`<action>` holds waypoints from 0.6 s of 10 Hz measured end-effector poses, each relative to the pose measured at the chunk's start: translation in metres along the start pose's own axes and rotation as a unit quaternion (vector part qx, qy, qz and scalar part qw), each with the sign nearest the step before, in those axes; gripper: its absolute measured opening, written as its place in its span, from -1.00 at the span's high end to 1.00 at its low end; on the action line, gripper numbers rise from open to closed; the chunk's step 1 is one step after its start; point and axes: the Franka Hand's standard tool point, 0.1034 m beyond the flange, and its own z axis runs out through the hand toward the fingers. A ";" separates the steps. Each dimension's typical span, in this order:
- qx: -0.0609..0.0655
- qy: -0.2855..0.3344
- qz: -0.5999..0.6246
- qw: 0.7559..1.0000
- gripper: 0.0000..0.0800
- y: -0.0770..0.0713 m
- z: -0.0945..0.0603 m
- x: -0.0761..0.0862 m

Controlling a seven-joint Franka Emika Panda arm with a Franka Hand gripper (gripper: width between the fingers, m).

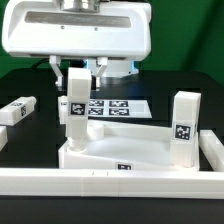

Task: Assemble desk

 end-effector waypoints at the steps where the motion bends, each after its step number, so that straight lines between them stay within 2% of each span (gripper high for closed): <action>1: 0.011 -0.006 -0.001 1.000 0.27 0.003 0.001 0.002; 2: 0.017 -0.003 -0.001 1.000 0.27 -0.002 0.002 0.003; 3: 0.024 -0.001 0.009 1.000 0.27 -0.014 0.000 0.007; 4: 0.021 0.006 0.011 1.000 0.27 -0.019 -0.003 0.012; 6: 0.014 0.011 0.007 1.000 0.27 -0.013 -0.001 0.009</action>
Offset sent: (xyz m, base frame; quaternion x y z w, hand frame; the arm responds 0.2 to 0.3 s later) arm 0.0020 0.0246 0.0211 -0.0477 -0.0287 0.0416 0.9976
